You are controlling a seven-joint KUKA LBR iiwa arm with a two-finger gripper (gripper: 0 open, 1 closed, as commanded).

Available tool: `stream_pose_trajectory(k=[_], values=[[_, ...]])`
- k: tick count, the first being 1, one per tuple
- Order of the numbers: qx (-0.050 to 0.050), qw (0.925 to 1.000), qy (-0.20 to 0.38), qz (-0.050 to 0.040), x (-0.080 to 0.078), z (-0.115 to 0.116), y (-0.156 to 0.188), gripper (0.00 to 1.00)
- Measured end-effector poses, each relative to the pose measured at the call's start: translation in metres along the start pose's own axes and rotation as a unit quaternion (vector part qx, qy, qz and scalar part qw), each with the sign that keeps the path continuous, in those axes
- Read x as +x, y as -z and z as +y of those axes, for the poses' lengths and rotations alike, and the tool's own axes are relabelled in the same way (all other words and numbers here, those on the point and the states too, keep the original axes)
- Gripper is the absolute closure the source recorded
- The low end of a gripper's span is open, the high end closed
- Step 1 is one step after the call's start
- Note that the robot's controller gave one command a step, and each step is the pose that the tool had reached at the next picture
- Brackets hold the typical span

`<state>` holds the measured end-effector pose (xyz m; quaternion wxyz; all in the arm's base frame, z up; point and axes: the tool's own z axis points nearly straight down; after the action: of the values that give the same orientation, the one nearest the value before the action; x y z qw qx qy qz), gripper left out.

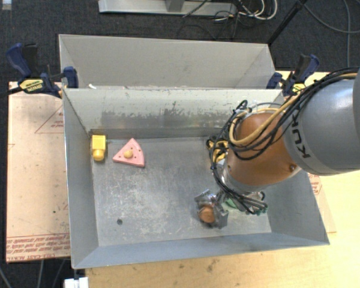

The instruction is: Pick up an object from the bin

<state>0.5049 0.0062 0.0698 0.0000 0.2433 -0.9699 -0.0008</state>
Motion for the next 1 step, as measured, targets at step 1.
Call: stream_pose_trajectory(k=[1], values=[[0.000,1.0000,0.000,-0.0002,-0.0003,0.0000,0.0002,1.00]])
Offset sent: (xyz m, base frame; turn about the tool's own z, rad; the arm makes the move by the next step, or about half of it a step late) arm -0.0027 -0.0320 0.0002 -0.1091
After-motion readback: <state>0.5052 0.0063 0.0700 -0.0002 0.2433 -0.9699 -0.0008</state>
